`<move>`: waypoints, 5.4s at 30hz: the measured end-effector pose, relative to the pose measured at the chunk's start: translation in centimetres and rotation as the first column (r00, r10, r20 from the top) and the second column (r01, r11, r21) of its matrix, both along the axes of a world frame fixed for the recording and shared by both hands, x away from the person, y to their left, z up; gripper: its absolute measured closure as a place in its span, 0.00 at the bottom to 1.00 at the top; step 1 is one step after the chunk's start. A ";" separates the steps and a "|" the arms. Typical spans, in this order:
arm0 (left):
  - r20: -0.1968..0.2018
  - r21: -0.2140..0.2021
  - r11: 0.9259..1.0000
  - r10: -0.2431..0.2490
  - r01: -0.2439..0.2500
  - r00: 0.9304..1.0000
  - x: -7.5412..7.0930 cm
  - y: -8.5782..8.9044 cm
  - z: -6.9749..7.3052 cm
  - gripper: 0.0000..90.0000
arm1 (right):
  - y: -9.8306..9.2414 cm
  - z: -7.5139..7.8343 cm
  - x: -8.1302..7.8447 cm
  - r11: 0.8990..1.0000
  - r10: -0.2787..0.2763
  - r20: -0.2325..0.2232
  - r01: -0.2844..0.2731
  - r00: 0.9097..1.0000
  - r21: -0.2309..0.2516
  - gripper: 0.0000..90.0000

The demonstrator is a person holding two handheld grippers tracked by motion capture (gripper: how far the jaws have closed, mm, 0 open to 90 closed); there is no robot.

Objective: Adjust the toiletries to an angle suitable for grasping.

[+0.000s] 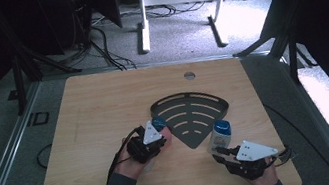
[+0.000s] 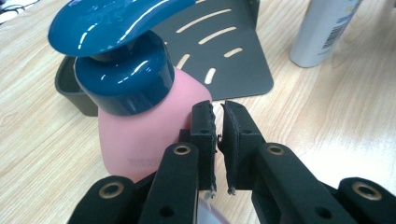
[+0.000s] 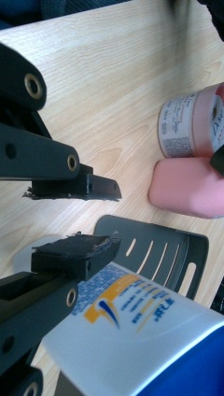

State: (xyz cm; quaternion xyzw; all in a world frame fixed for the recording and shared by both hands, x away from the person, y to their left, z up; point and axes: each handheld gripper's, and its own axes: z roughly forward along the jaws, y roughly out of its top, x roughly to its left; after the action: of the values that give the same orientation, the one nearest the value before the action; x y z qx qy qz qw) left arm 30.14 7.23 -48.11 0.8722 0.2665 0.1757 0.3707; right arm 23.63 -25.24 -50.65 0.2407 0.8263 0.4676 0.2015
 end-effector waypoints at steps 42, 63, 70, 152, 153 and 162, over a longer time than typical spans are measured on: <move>-0.047 0.021 0.999 0.032 -0.031 0.998 3.3 -1.2 0.0 0.94 | -4.8 0.3 4.3 1.000 -0.002 -0.118 0.005 0.993 0.024 0.50; -0.056 0.016 0.999 0.030 -0.029 0.998 3.4 -1.4 -0.2 0.93 | -2.5 -0.8 5.4 0.993 0.121 -0.168 -0.121 0.978 0.011 0.67; -0.050 0.010 1.000 0.017 -0.016 0.999 3.1 -1.6 0.0 0.92 | -1.0 -1.0 5.1 0.986 0.168 -0.174 -0.167 0.970 0.022 0.71; -0.020 -0.021 1.000 -0.018 0.018 1.000 -0.9 0.5 0.9 0.89 | 10.5 -2.1 10.7 0.979 0.200 -0.148 -0.202 0.969 0.006 0.96; -0.021 -0.020 1.000 -0.014 0.014 1.000 -0.9 0.5 0.9 0.89 | 10.6 -2.1 10.7 0.980 0.199 -0.149 -0.200 0.969 0.009 0.96; -0.028 -0.013 1.000 0.012 -0.012 1.000 -0.4 1.0 0.5 0.89 | 11.1 -2.1 11.2 0.982 0.191 -0.150 -0.191 0.970 0.015 0.96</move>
State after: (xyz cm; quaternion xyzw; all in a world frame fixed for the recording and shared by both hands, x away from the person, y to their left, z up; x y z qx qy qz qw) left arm 29.77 8.27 -47.63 0.8705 0.2781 0.1639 0.3715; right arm 34.87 -14.15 -52.73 0.1949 0.8583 0.4656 0.0925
